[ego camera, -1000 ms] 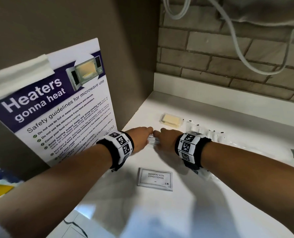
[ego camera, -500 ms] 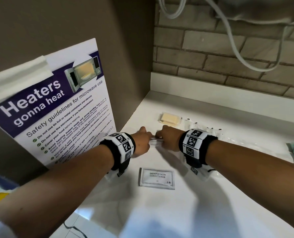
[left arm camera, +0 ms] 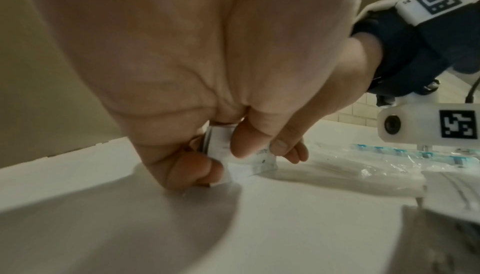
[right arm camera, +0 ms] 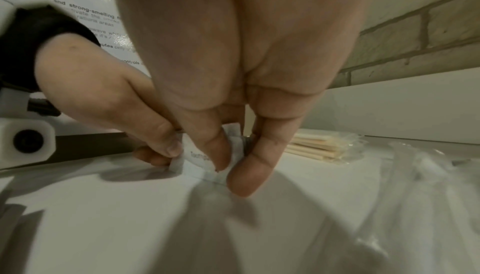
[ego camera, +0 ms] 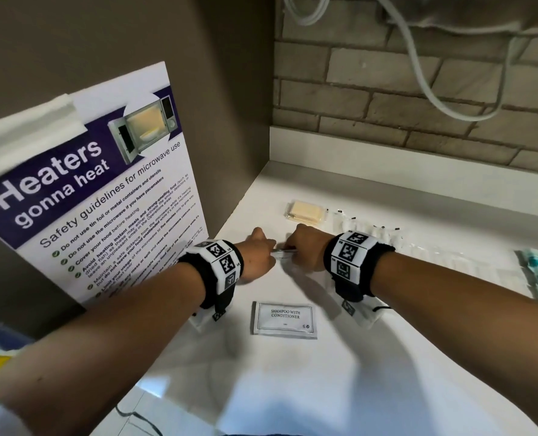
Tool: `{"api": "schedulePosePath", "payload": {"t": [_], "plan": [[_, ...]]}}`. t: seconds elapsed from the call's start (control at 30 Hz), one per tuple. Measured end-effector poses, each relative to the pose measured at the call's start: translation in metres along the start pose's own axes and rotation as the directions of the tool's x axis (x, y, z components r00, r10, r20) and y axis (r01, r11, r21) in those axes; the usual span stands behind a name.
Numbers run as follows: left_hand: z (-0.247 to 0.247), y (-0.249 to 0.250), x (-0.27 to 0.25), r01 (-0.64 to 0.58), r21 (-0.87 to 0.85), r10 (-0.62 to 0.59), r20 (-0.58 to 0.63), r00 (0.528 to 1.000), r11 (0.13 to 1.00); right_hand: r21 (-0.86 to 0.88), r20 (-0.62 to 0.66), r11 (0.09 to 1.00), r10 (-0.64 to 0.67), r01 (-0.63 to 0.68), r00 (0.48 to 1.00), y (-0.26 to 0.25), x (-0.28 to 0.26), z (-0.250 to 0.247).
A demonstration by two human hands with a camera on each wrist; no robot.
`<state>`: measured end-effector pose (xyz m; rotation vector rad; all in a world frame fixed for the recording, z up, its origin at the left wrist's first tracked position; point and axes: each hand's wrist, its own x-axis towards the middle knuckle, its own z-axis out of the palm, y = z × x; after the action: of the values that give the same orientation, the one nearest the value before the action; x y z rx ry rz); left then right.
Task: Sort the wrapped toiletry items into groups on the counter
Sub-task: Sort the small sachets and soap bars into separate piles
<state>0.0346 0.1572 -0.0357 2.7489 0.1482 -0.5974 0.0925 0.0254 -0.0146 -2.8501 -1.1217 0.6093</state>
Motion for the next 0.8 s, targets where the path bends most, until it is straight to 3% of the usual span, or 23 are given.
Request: {"api": "schedulePosePath", "payload": {"t": [0.2, 0.33, 0.6, 0.8], "plan": [[-0.007, -0.008, 0.010, -0.022, -0.260, 0.001, -0.080, 0.997, 0.965, 0.194, 0.014, 0.979, 0.061, -0.063, 0.998, 0.016, -0.004, -0.014], [-0.013, -0.001, 0.019, -0.038, -0.512, -0.051, -0.157, 0.986, 0.858, 0.329, -0.008, 0.933, 0.159, -0.147, 0.987, 0.031, 0.000, -0.023], [-0.019, 0.006, 0.044, -0.028, -0.585, -0.066, -0.139, 0.988, 0.811, 0.310, 0.043, 0.917, 0.248, -0.249, 0.968, 0.044, 0.006, -0.029], [-0.018, 0.006, 0.060, 0.002, -0.443, -0.090, -0.178, 0.980, 0.897, 0.228, 0.026, 0.932, 0.284, -0.282, 0.958, 0.050, 0.018, -0.022]]}}
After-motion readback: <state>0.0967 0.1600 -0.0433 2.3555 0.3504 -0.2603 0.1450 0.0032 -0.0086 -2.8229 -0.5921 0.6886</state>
